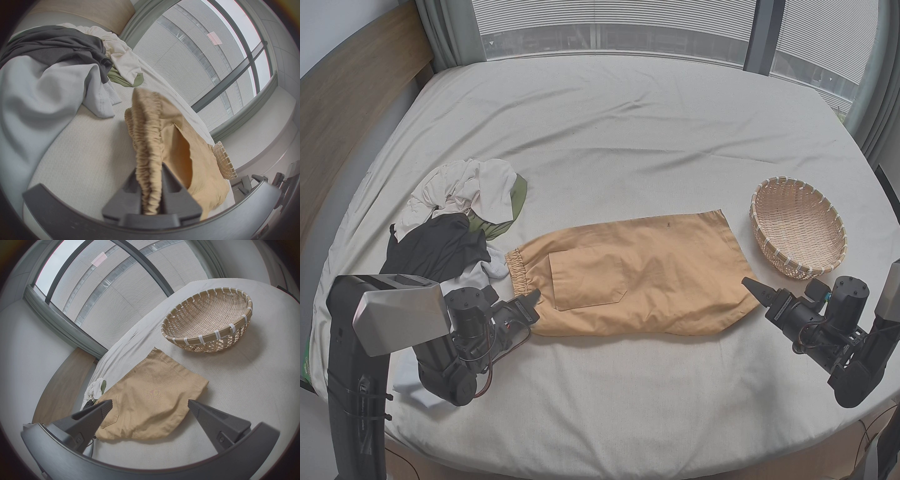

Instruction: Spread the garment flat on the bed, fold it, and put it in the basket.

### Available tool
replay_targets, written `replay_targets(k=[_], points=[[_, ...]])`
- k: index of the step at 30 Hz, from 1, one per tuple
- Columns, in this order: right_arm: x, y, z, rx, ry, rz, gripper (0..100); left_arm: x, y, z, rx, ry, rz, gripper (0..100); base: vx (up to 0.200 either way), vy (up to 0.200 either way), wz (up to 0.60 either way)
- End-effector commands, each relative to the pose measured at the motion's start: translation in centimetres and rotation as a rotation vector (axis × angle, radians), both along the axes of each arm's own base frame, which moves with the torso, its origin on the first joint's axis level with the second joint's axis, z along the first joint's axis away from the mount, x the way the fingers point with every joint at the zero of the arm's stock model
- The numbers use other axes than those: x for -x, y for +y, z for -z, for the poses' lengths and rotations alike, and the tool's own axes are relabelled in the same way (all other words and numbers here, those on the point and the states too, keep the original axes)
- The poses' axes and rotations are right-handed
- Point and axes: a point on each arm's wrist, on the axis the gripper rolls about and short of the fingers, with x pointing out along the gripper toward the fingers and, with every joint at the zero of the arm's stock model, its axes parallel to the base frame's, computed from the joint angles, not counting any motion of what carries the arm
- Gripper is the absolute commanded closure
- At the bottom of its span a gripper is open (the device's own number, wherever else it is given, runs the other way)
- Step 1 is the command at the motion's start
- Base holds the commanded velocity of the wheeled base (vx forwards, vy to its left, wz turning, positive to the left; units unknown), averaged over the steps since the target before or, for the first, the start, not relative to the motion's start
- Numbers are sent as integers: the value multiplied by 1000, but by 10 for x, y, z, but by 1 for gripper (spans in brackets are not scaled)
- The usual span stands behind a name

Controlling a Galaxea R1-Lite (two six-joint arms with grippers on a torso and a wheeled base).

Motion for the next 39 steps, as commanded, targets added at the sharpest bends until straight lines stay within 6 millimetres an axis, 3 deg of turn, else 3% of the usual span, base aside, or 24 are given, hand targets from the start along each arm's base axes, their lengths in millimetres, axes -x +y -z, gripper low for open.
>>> replay_targets(k=[1, 3, 7, 10, 15, 23, 30, 39], points=[[0, 0, 1, 0, 6, 1, 0, 25, 8, -22, 16, 24, 0, 100, 0, 0, 0], [0, 0, 2, -1, 8, 1, 0, 33, 10, -27, 14, 29, 3, 100, 0, 0, 0], [-1, -1, 1, -3, 5, 3, 0, 75, 25, -60, 15, 29, 16, 100, 0, 0, 0], [-1, 1, 1, -5, 1, -3, 0, 91, 37, -74, 21, 16, 1, 100, 0, 0, 0], [-2, 4, -1, -7, -6, -14, 0, 106, 62, -84, 25, 8, -48, 100, 0, 0, 0], [-1, 5, -1, -8, -7, -20, 0, 113, 69, -85, 26, 19, -47, 100, 0, 0, 0], [0, 11, -1, -24, -1, -38, 0, 102, 40, -90, 35, -28, 46, 100, 0, 0, 0], [-6, 18, -6, -61, -28, -55, 0, 90, -19, -110, 85, -151, 224, 100, 0, 0, 0]])
